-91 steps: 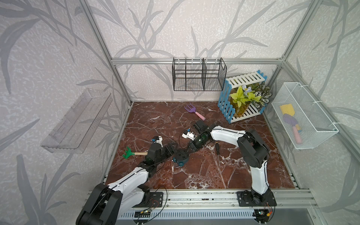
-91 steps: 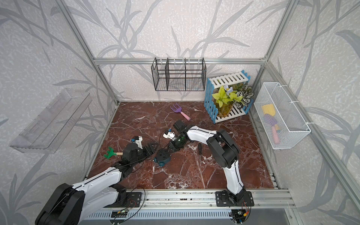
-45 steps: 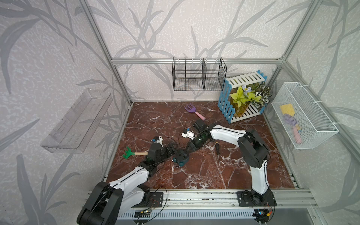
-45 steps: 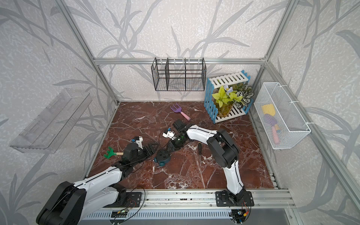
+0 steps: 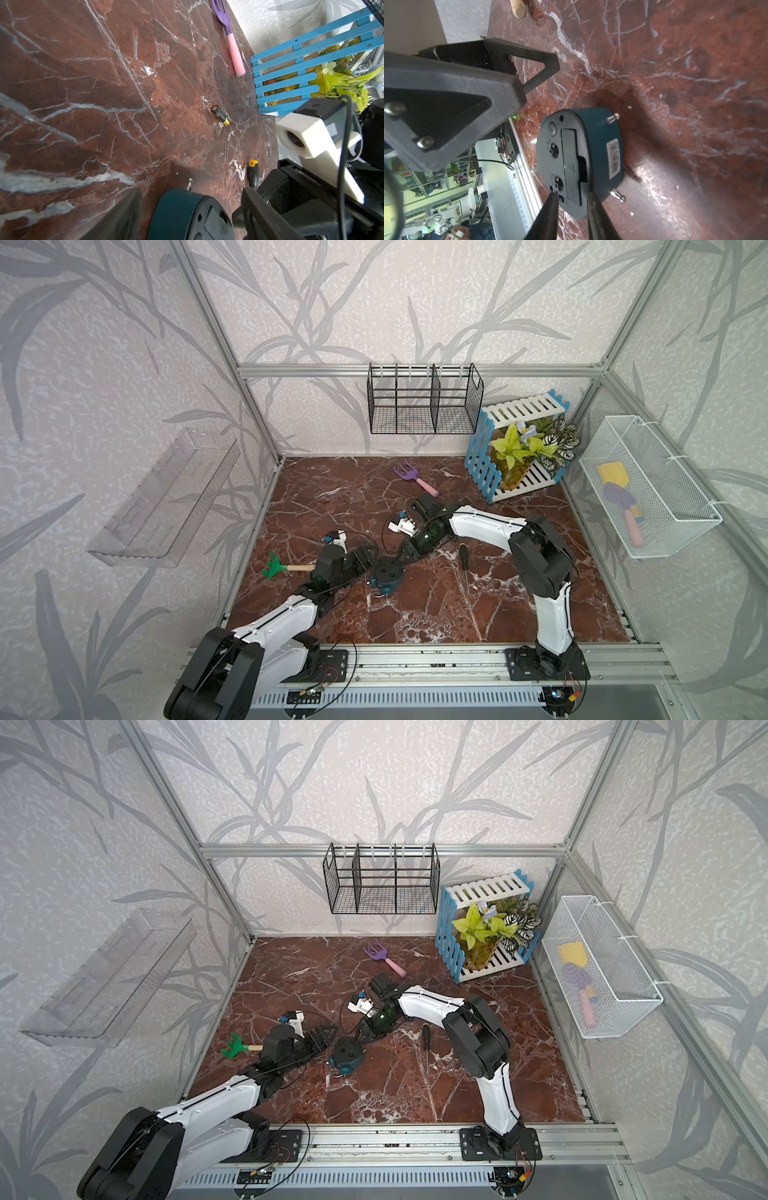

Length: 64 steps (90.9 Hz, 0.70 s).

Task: Remove the battery from the alarm
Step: Install the cover on the alarm.

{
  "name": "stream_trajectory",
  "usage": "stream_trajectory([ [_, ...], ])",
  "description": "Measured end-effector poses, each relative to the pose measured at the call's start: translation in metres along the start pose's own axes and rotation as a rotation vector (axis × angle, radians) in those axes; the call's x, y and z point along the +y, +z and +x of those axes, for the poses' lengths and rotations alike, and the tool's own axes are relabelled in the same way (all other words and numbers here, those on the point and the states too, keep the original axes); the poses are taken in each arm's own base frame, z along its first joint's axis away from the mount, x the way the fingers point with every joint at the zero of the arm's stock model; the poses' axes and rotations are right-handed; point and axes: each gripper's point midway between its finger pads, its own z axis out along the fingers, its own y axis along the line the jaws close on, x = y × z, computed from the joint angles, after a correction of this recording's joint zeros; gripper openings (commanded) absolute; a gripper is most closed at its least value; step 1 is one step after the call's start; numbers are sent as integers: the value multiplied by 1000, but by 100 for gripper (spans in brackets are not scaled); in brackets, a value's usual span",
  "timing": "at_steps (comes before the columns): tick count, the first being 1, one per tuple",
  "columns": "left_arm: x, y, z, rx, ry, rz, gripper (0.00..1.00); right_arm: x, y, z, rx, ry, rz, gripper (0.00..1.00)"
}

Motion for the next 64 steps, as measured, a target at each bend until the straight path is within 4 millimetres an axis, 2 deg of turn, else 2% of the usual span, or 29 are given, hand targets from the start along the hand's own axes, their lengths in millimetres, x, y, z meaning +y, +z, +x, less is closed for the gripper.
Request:
stream_trajectory([
  [9, -1, -1, -2, -7, 0, 2, 79, -3, -1, -2, -11, 3, 22, 39],
  [24, -2, -3, -6, -26, 2, 5, 80, -8, -2, -8, -24, 6, 57, 44],
  [39, -2, -9, -15, -69, 1, -5, 80, -7, 3, -22, -33, -10, 50, 44],
  [56, -5, -16, -26, -123, -1, -2, 79, -16, 21, -16, 9, 16, 37, 42],
  [64, -3, -16, -27, -127, -3, -7, 79, -14, 22, -17, 12, 16, 24, 41],
])
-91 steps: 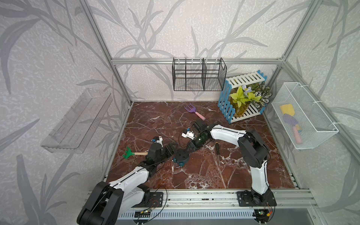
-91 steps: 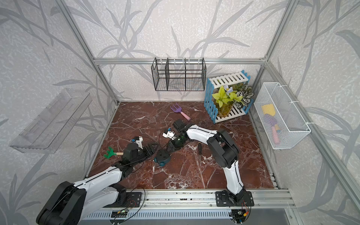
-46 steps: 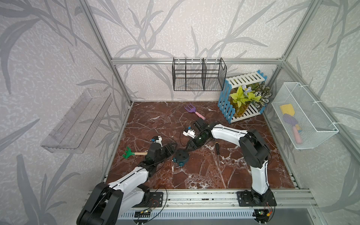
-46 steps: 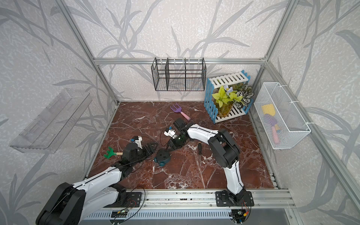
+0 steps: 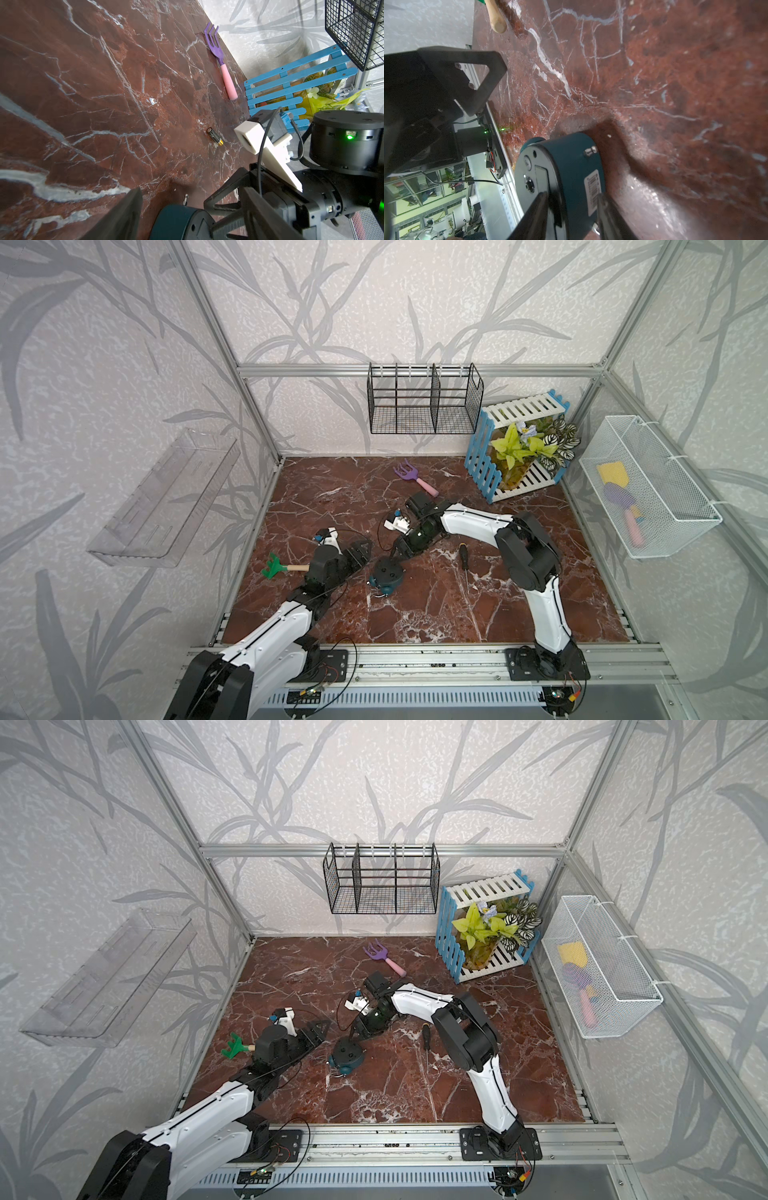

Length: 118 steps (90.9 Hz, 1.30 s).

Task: Remove the battery from the alarm
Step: Install the cover on the alarm.

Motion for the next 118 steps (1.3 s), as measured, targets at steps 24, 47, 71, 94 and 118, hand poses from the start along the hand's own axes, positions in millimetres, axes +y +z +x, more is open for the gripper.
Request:
stream_trajectory([
  [24, 4, 0, 1, 2, -4, -11, 80, 3, 4, 2, 10, -3, -13, 40],
  [47, 8, 0, 4, 7, -7, -17, 80, 3, 7, 5, 10, 7, -34, 37],
  [71, 10, -1, 6, 13, -17, -16, 80, -1, 6, 11, -20, 63, -127, 32],
  [94, 10, -4, 11, 27, -27, 2, 79, -1, 5, 15, -46, 82, -156, 33],
  [118, 11, -12, 28, 103, -28, 22, 76, 1, -14, 11, -121, 99, -50, 43],
])
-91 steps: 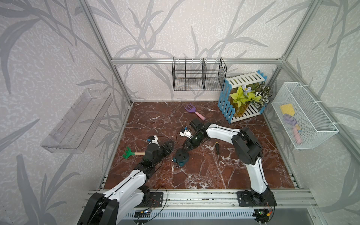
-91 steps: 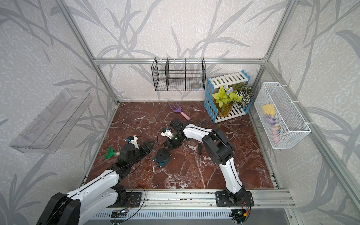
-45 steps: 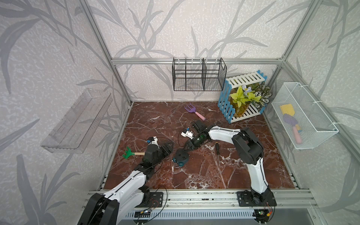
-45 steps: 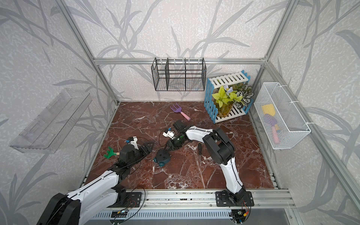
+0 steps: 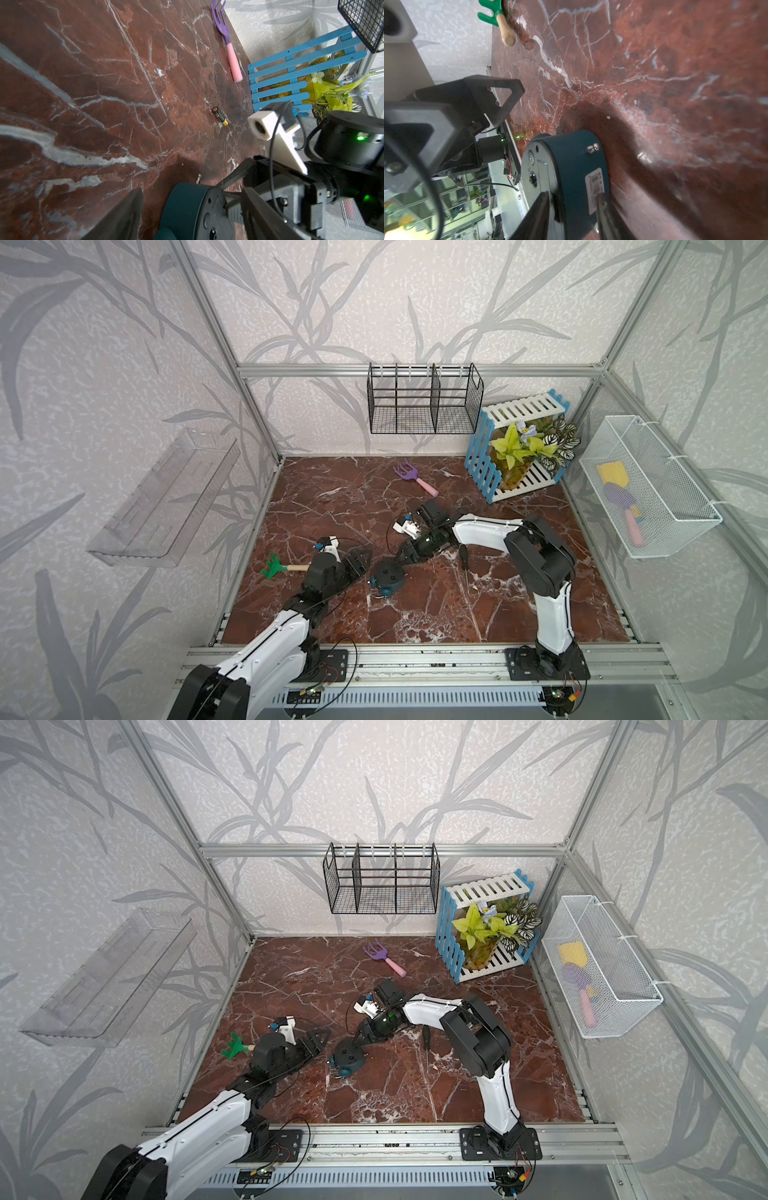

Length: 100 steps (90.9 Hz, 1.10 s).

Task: Remove the battery from the alarm
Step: Install the cover on the alarm, then adjust the alarm at the center of the board.

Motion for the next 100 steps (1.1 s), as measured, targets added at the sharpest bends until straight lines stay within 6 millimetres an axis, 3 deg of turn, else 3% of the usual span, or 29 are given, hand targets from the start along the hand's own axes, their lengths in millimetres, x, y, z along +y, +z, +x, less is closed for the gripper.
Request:
stream_trajectory([
  [7, 0, -5, 4, 17, -1, 2, 69, 17, -23, -14, -91, -70, 52, 43],
  [16, 0, -12, 9, 32, 10, -2, 57, 55, -70, -29, -283, -226, 92, 44],
  [24, 3, -17, 13, 47, 10, -12, 45, 84, -112, -28, -471, -352, 109, 45],
  [31, 10, -18, 21, 72, -6, -25, 36, 93, -133, -20, -588, -407, 119, 45],
  [36, 17, -19, 28, 98, -21, -48, 35, 84, -134, -14, -614, -399, 139, 45],
  [47, 26, -19, 40, 148, -42, -85, 35, 47, -114, 1, -573, -312, 199, 45],
  [54, 30, -18, 46, 174, -52, -99, 35, 34, -108, 7, -556, -277, 222, 45],
  [77, 44, -15, 67, 263, -90, -148, 33, 36, -113, 4, -578, -277, 229, 45],
  [100, 36, -12, 75, 300, -87, -111, 29, 36, -113, 4, -580, -278, 229, 45],
])
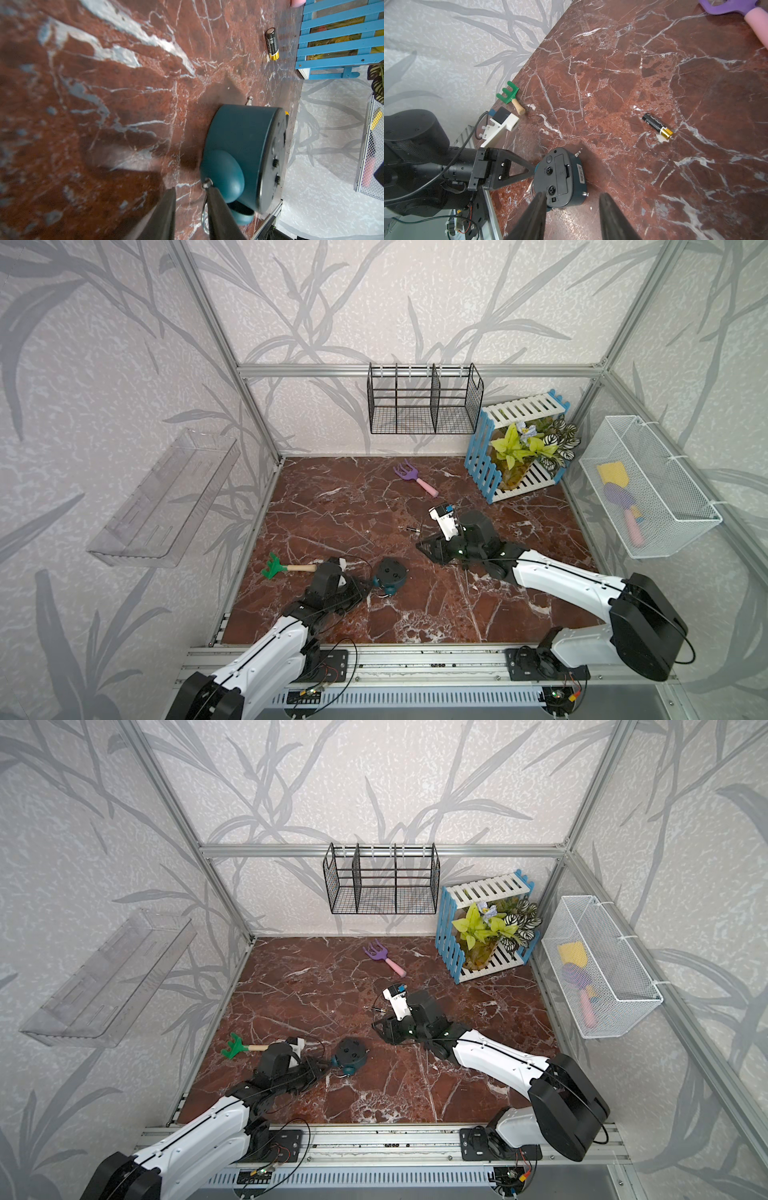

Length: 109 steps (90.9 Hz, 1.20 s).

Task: Remove the battery from the alarm
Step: Adjust the alarm at the center of the board.

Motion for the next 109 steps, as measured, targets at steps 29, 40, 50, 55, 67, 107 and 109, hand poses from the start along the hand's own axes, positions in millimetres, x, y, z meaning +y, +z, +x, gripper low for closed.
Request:
stream_trajectory([
  [29, -6, 2, 14, 59, -6, 31, 30, 0, 0, 1, 1, 1, 0, 45],
  [40, -10, 3, 19, 80, -11, 53, 30, -2, 0, 3, 6, 3, 2, 45],
  [50, -8, 5, 26, 101, -29, 59, 30, -3, 1, 6, 10, 4, 4, 45],
  [55, -7, 7, 28, 108, -40, 63, 30, -3, 1, 7, 12, 5, 4, 45],
  [67, -10, 11, 28, 109, -66, 79, 29, -3, 0, 7, 11, 5, 4, 45],
  [107, -23, 12, 23, 97, -95, 111, 0, 2, -14, 2, -25, -7, 7, 45],
  [109, -26, 10, 20, 88, -93, 117, 0, 1, -14, 2, -23, -6, 8, 45],
])
